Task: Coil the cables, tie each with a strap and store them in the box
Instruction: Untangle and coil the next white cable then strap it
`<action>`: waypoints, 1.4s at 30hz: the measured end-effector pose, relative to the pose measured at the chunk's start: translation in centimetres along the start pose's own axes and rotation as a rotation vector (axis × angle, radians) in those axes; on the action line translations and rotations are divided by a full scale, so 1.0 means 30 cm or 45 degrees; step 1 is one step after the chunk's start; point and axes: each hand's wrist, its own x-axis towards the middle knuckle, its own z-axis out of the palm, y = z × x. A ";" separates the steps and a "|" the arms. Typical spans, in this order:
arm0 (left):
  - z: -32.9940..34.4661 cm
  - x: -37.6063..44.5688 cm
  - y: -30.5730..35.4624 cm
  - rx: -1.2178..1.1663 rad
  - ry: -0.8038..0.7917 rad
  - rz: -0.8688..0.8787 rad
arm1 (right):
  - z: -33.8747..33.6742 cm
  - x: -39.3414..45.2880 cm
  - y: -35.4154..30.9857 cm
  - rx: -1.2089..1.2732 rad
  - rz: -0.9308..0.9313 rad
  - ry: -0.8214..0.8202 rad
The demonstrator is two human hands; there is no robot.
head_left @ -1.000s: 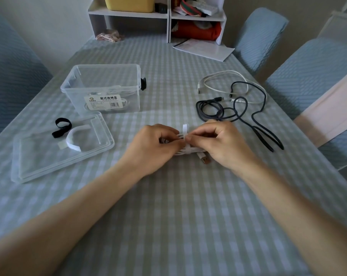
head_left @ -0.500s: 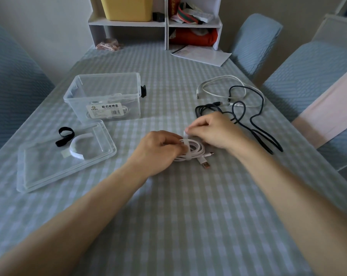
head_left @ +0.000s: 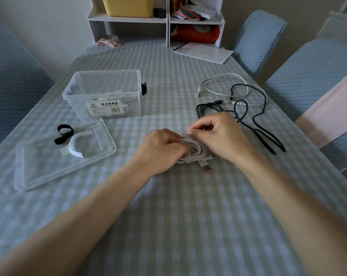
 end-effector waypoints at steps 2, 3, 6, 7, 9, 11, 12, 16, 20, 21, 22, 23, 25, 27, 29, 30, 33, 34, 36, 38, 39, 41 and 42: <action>0.004 0.000 -0.004 0.100 0.009 0.029 | 0.000 0.005 -0.005 0.015 0.034 0.035; 0.008 0.000 -0.009 0.146 0.030 0.053 | 0.001 0.007 -0.010 0.029 0.054 0.052; 0.019 -0.008 -0.015 0.217 0.100 0.106 | 0.017 -0.006 -0.030 -0.036 -0.014 0.125; 0.023 -0.011 -0.013 0.224 0.109 0.120 | 0.022 -0.019 -0.033 -0.093 -0.084 0.147; 0.023 -0.015 -0.010 0.230 0.115 0.135 | 0.035 -0.050 -0.033 -0.168 -0.235 0.180; 0.017 -0.011 -0.006 0.233 0.084 0.127 | 0.038 -0.080 -0.021 -0.178 -0.318 0.190; 0.010 -0.005 -0.006 0.241 0.057 0.119 | 0.038 -0.091 -0.015 -0.151 -0.319 0.181; -0.006 0.003 -0.009 0.195 -0.044 0.102 | 0.023 -0.114 -0.003 0.012 -0.255 0.115; -0.013 -0.002 -0.015 0.092 -0.074 0.072 | 0.019 -0.135 0.014 0.076 -0.232 0.066; -0.016 -0.004 -0.019 0.063 -0.078 0.063 | 0.020 -0.139 0.016 0.096 -0.230 0.051; -0.017 -0.004 -0.018 0.040 -0.090 0.063 | 0.018 -0.143 0.017 0.114 -0.225 0.038; -0.019 -0.005 -0.018 0.024 -0.107 0.065 | 0.017 -0.146 0.017 0.131 -0.221 0.031; -0.024 -0.006 -0.018 0.002 -0.135 0.062 | 0.016 -0.145 0.015 0.162 -0.216 0.023; -0.026 -0.006 -0.017 -0.005 -0.140 0.053 | 0.016 -0.147 0.012 0.183 -0.226 0.024; -0.024 -0.007 -0.017 -0.018 -0.130 0.048 | 0.018 -0.153 0.011 0.181 -0.250 0.035; -0.022 -0.008 -0.017 -0.028 -0.121 0.039 | 0.019 -0.156 0.011 0.178 -0.256 0.038; -0.018 -0.010 -0.018 -0.034 -0.101 0.015 | 0.022 -0.163 0.011 0.172 -0.263 0.027; -0.018 -0.010 -0.017 -0.037 -0.099 0.009 | 0.022 -0.164 0.012 0.174 -0.265 0.024; -0.018 -0.012 -0.016 -0.061 -0.101 -0.005 | 0.020 -0.165 0.012 0.184 -0.271 0.016; -0.017 -0.011 -0.014 -0.083 -0.105 -0.019 | 0.017 -0.170 0.012 0.174 -0.300 0.013; -0.015 -0.009 -0.014 -0.090 -0.100 -0.025 | 0.016 -0.173 0.010 0.161 -0.322 0.013; -0.010 -0.007 -0.018 -0.105 -0.074 -0.036 | 0.016 -0.178 0.011 0.128 -0.363 0.011; -0.007 -0.006 -0.020 -0.106 -0.056 -0.039 | 0.015 -0.178 0.011 0.110 -0.378 0.014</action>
